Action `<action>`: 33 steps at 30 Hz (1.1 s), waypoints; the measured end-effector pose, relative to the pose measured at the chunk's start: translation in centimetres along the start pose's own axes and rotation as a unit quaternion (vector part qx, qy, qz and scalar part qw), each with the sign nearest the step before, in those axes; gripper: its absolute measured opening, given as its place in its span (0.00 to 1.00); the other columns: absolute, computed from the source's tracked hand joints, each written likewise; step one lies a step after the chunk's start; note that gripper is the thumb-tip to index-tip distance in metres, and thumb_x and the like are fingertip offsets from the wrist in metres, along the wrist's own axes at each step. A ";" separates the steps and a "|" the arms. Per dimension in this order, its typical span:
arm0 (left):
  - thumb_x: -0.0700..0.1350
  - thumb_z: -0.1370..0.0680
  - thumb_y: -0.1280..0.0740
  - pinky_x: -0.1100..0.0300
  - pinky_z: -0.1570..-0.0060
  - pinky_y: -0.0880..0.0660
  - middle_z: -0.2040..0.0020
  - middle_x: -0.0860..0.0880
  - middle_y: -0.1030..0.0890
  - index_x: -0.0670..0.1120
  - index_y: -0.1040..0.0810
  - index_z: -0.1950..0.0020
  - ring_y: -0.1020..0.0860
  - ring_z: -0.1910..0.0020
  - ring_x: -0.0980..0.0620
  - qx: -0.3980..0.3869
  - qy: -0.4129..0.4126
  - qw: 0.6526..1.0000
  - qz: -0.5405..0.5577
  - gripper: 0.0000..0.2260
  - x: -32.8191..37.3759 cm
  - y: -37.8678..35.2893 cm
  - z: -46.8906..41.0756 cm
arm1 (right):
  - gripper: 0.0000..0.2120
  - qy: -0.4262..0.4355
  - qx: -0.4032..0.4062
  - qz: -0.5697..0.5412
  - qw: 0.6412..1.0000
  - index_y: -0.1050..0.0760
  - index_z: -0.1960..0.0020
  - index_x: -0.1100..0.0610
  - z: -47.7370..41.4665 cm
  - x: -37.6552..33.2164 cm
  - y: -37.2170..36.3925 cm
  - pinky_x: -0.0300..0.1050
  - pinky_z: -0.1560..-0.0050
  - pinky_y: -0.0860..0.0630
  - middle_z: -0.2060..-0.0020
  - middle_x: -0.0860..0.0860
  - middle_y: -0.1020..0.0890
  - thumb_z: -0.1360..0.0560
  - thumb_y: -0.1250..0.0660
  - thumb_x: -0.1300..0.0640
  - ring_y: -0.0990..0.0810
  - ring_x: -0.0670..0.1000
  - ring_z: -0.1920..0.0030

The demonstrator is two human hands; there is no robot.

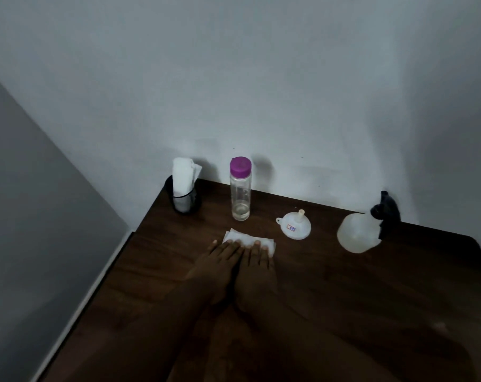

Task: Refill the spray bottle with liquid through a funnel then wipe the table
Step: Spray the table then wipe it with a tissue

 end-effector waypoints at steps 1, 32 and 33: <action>0.59 0.24 0.55 0.47 0.21 0.56 0.19 0.47 0.48 0.47 0.47 0.19 0.50 0.19 0.49 0.002 0.007 1.000 0.005 0.35 -0.7 0.2 0.4 | 0.36 0.016 -0.021 -0.004 1.000 0.50 0.21 0.67 -0.3 -0.8 0.0 0.63 0.23 0.51 0.23 0.69 0.50 0.20 0.45 0.46 0.49 0.69 0.22; 0.61 0.25 0.64 0.46 0.22 0.61 0.18 0.46 0.53 0.49 0.54 0.18 0.57 0.19 0.48 0.001 0.255 0.964 0.070 0.36 2.7 -1.6 5.8 | 0.36 0.307 -0.053 0.097 0.945 0.58 0.18 0.54 1.2 0.3 1.3 0.57 0.23 0.64 0.19 0.53 0.58 0.22 0.63 0.38 0.60 0.53 0.19; 0.61 0.24 0.63 0.46 0.21 0.61 0.18 0.47 0.54 0.49 0.55 0.18 0.57 0.19 0.48 -0.002 0.257 0.964 0.073 0.35 3.3 -1.5 5.7 | 0.33 0.308 -0.057 0.099 0.944 0.58 0.18 0.53 1.3 0.8 1.4 0.58 0.22 0.64 0.19 0.53 0.58 0.19 0.59 0.39 0.60 0.53 0.19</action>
Point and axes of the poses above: each hand's wrist, its own z-axis away from the middle knuckle, its own y-axis out of the back of the hand, x = y × z, the point moved 6 cm from there along -z, towards the middle knuckle
